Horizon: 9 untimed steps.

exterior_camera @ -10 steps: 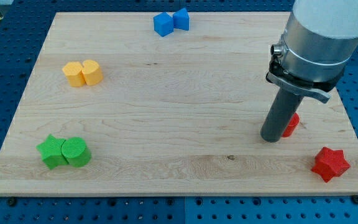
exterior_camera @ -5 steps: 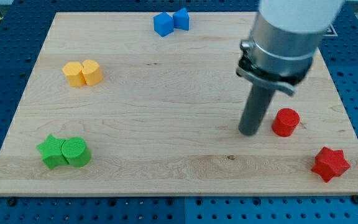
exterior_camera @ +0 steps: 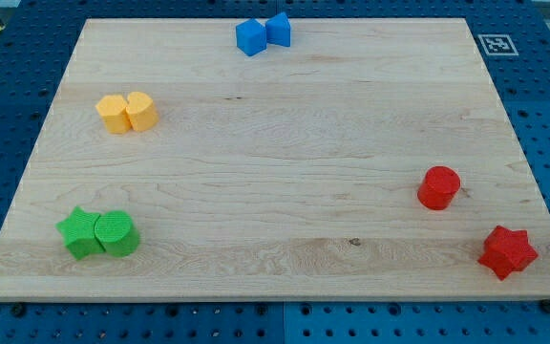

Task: Move the red star towards the bottom center

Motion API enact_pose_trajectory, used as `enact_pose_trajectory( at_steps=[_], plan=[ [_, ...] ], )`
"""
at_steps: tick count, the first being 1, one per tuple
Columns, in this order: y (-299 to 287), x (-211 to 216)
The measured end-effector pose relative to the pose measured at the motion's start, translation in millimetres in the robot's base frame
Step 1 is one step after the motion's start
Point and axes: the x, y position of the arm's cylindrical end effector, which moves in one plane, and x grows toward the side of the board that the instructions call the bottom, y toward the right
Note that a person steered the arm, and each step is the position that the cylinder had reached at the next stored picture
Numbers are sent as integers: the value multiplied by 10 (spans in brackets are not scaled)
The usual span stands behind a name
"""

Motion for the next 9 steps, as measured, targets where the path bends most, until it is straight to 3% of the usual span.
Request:
enact_pose_trajectory(
  at_steps=[2, 5, 9],
  plan=[
    [-74, 0],
    [-917, -152],
    [-1326, -188]
  ],
)
